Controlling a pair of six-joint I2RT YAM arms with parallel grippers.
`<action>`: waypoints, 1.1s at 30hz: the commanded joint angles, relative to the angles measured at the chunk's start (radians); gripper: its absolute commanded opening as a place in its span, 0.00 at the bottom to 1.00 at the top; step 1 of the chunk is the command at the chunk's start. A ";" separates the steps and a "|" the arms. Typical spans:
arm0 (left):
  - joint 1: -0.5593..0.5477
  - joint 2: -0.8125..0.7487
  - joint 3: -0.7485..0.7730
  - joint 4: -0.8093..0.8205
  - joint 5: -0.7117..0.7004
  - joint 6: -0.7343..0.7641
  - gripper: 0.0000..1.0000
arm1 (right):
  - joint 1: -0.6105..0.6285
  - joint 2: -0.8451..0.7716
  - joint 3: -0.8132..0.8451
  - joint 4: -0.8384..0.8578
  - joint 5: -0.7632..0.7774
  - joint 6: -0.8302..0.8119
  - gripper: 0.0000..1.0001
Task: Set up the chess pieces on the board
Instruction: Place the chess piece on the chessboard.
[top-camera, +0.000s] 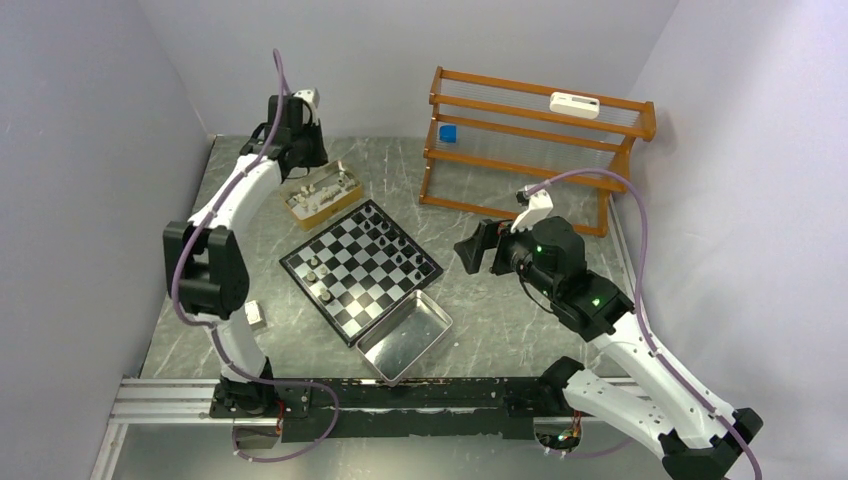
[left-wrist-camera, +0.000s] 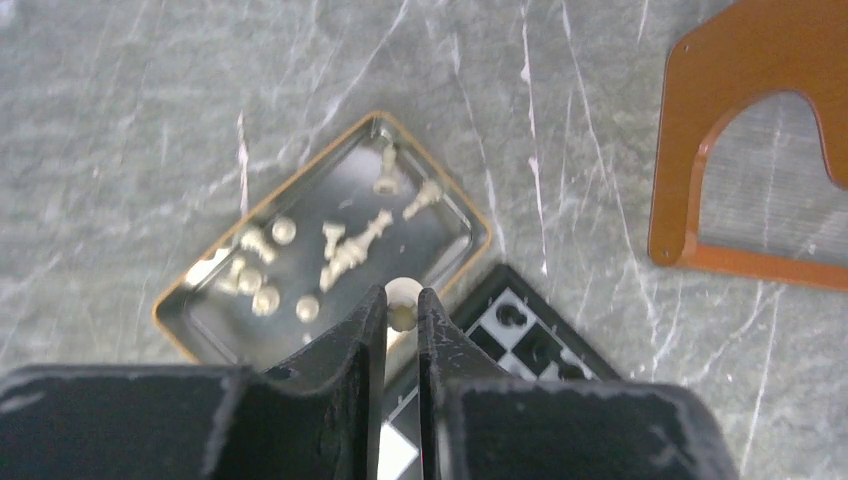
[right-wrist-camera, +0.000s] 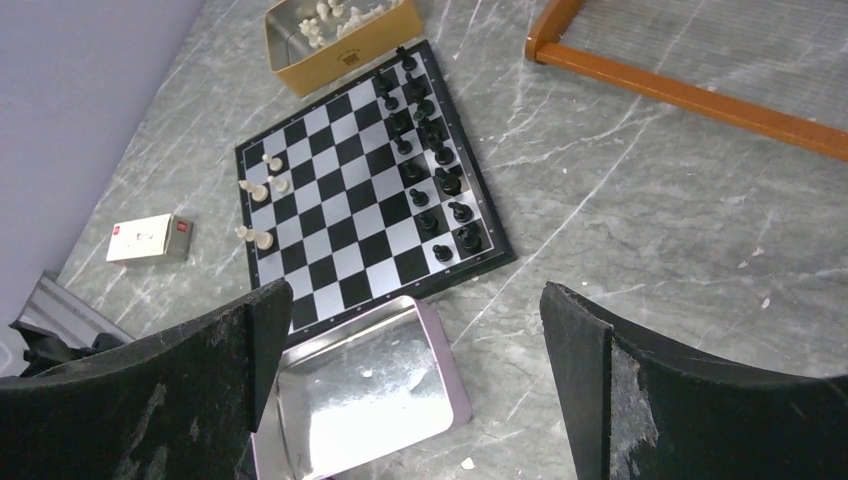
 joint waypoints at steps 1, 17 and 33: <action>0.005 -0.123 -0.110 -0.078 -0.059 -0.063 0.14 | 0.003 -0.021 -0.025 0.043 -0.020 -0.001 1.00; 0.011 -0.473 -0.495 -0.174 -0.163 -0.134 0.16 | 0.003 -0.035 -0.041 0.044 -0.044 0.005 1.00; 0.063 -0.457 -0.598 -0.170 -0.209 -0.146 0.17 | 0.003 -0.088 -0.075 0.038 -0.057 0.016 1.00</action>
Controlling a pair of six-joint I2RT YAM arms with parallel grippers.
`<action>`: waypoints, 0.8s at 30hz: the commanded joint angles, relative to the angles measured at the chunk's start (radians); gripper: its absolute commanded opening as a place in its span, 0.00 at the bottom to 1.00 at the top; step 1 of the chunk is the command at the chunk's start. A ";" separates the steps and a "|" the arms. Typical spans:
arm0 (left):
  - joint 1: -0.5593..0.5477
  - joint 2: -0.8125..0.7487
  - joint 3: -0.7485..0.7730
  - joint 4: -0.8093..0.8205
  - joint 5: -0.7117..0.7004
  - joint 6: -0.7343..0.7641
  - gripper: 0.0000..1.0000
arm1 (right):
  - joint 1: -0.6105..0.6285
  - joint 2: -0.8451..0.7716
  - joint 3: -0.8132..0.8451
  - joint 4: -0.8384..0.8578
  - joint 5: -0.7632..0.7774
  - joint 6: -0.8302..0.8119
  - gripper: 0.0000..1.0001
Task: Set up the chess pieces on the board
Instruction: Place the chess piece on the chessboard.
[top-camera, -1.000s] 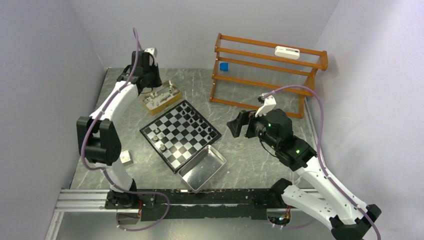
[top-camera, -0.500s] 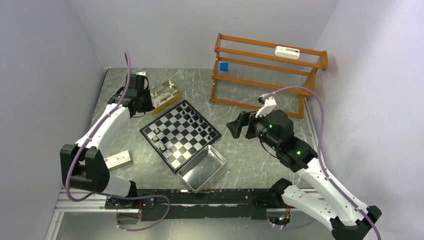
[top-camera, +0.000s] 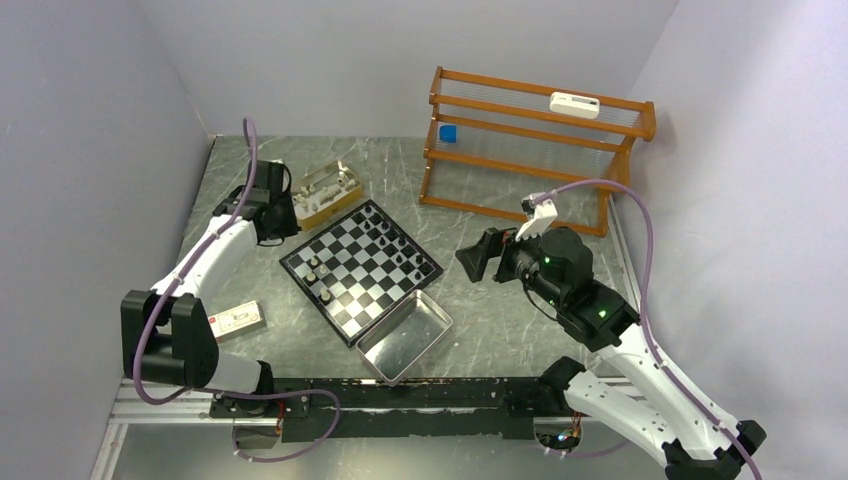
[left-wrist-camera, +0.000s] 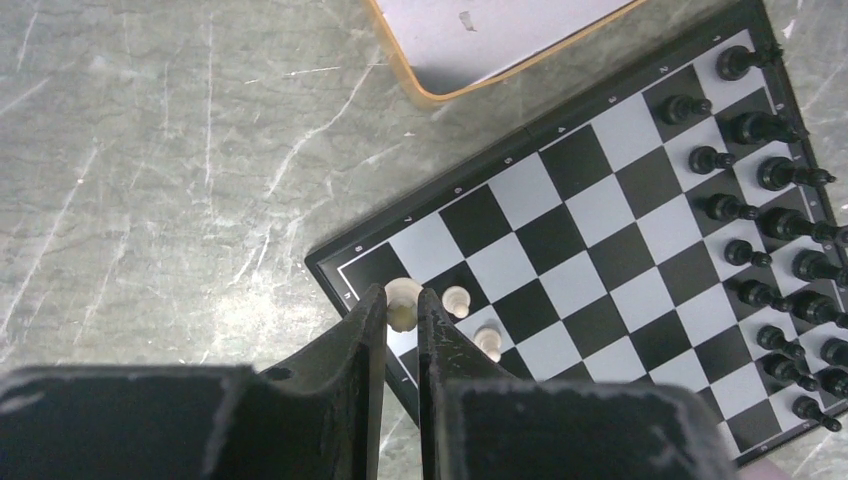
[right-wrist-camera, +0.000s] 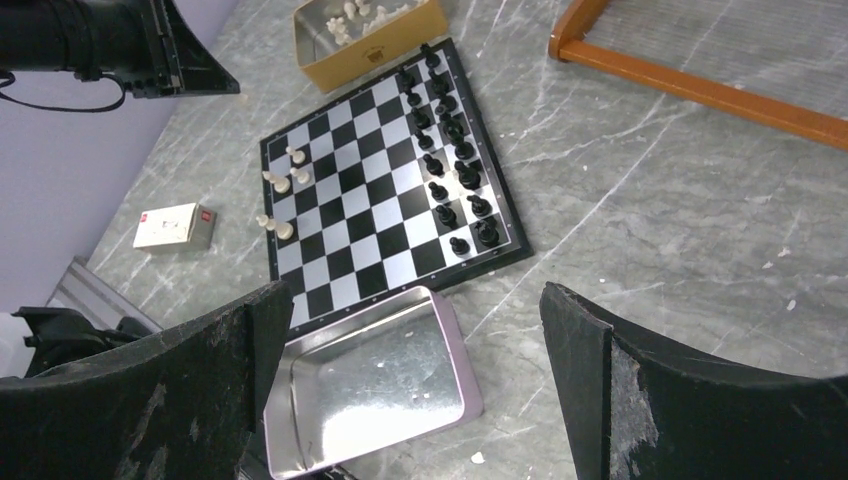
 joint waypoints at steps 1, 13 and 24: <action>0.017 0.015 -0.028 0.013 -0.033 -0.008 0.17 | 0.003 -0.014 -0.021 0.014 -0.015 0.010 1.00; 0.029 0.118 -0.046 0.017 0.000 -0.027 0.16 | 0.004 -0.052 -0.024 -0.002 0.006 -0.009 1.00; 0.032 0.170 -0.048 0.027 0.009 -0.012 0.15 | 0.003 -0.055 -0.003 -0.023 0.018 -0.026 1.00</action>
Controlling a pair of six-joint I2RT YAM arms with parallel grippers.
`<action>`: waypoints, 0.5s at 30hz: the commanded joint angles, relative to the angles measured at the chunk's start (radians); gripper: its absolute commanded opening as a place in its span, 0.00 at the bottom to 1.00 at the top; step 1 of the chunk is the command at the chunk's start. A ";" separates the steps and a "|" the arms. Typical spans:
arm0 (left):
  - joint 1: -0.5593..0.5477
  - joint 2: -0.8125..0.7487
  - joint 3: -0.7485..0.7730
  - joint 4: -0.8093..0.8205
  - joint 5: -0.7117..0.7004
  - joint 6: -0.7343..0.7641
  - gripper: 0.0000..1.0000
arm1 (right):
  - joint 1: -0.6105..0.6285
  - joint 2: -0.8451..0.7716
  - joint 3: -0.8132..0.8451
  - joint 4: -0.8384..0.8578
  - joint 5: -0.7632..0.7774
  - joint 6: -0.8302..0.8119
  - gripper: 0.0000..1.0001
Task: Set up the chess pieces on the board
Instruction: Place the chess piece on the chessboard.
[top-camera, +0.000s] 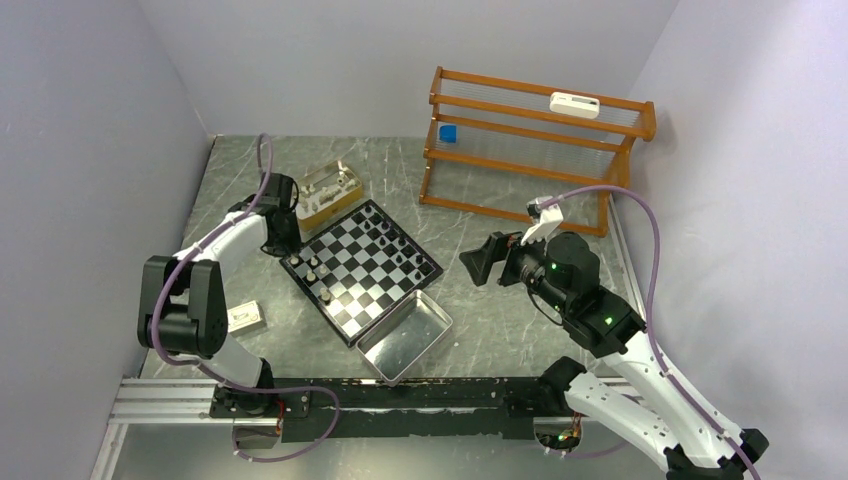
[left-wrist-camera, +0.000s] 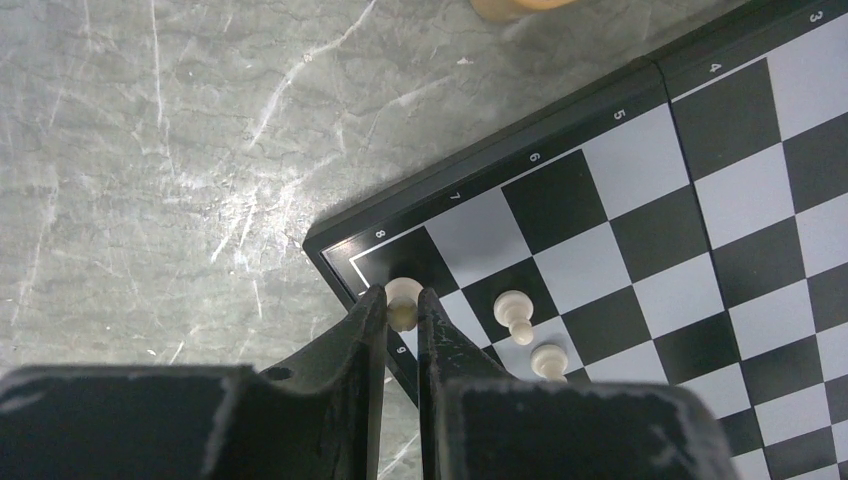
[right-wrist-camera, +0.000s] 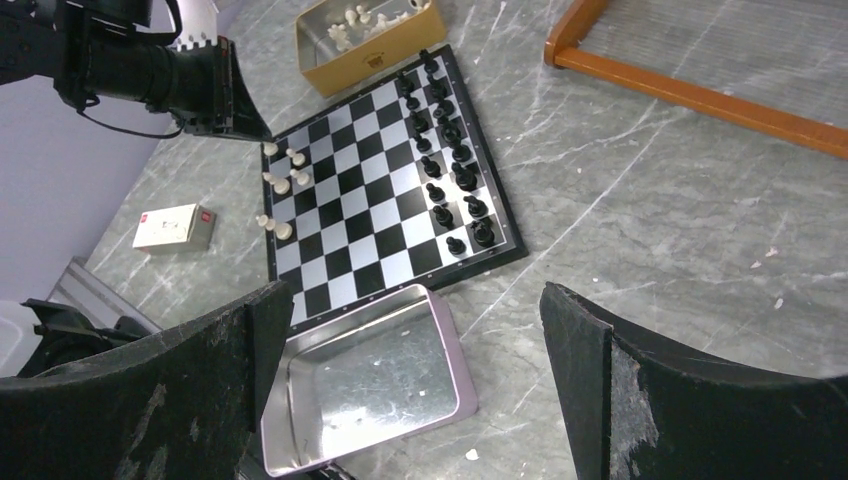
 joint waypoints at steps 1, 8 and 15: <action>0.009 0.016 0.015 0.018 0.011 0.005 0.15 | 0.003 -0.007 0.020 -0.016 0.017 -0.018 1.00; 0.010 0.033 0.021 0.019 0.017 0.008 0.16 | 0.003 -0.027 0.006 -0.016 0.023 -0.011 1.00; 0.010 0.040 0.030 0.021 0.010 0.014 0.17 | 0.003 -0.020 0.010 -0.013 0.023 -0.014 1.00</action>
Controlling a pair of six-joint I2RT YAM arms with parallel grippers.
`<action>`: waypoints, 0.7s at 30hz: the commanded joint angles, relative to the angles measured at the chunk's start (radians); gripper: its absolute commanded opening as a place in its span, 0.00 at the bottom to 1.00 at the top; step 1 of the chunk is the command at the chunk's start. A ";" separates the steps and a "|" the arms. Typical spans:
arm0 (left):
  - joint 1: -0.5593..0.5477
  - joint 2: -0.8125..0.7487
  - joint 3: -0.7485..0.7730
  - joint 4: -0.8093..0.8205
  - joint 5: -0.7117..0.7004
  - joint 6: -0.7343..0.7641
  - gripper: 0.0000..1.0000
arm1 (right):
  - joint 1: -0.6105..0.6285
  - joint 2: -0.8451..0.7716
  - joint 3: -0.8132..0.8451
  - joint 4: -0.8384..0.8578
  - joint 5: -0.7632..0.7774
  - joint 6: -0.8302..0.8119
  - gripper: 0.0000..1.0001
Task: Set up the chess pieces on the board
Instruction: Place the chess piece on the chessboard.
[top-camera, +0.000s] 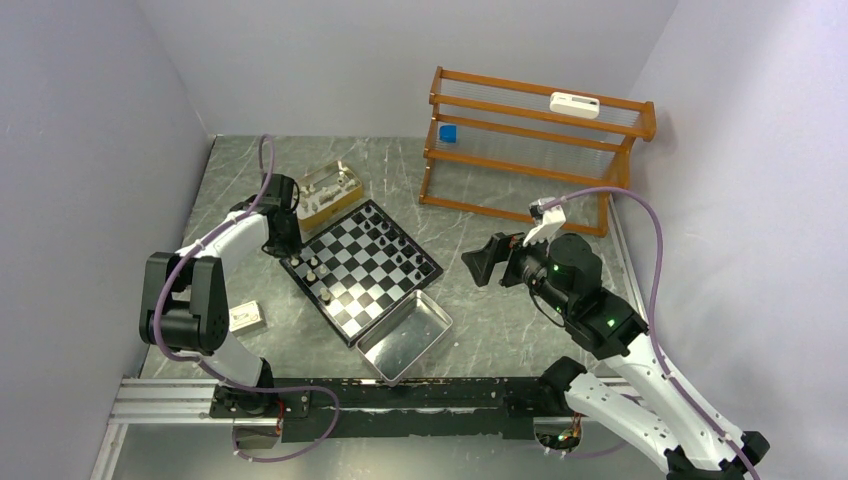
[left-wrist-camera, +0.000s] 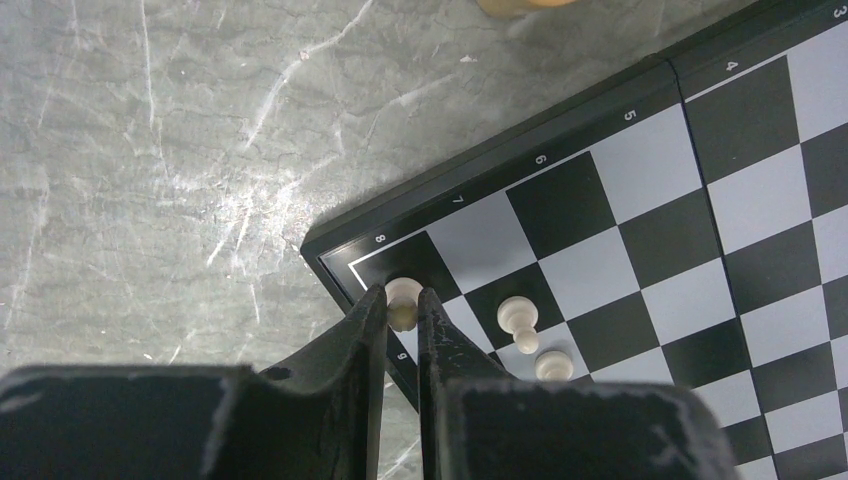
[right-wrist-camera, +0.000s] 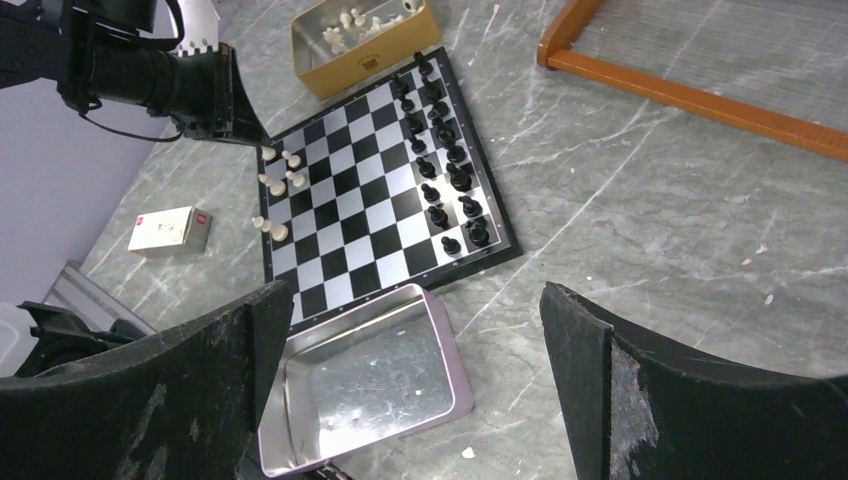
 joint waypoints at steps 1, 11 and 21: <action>0.009 0.018 0.032 0.018 0.013 0.013 0.17 | 0.003 -0.006 0.012 0.003 0.008 -0.010 1.00; 0.011 0.032 0.033 0.024 0.016 0.007 0.15 | 0.003 0.001 0.009 0.014 -0.001 0.000 1.00; 0.011 0.041 0.038 0.014 0.004 0.012 0.22 | 0.004 -0.022 0.006 0.000 0.006 0.001 1.00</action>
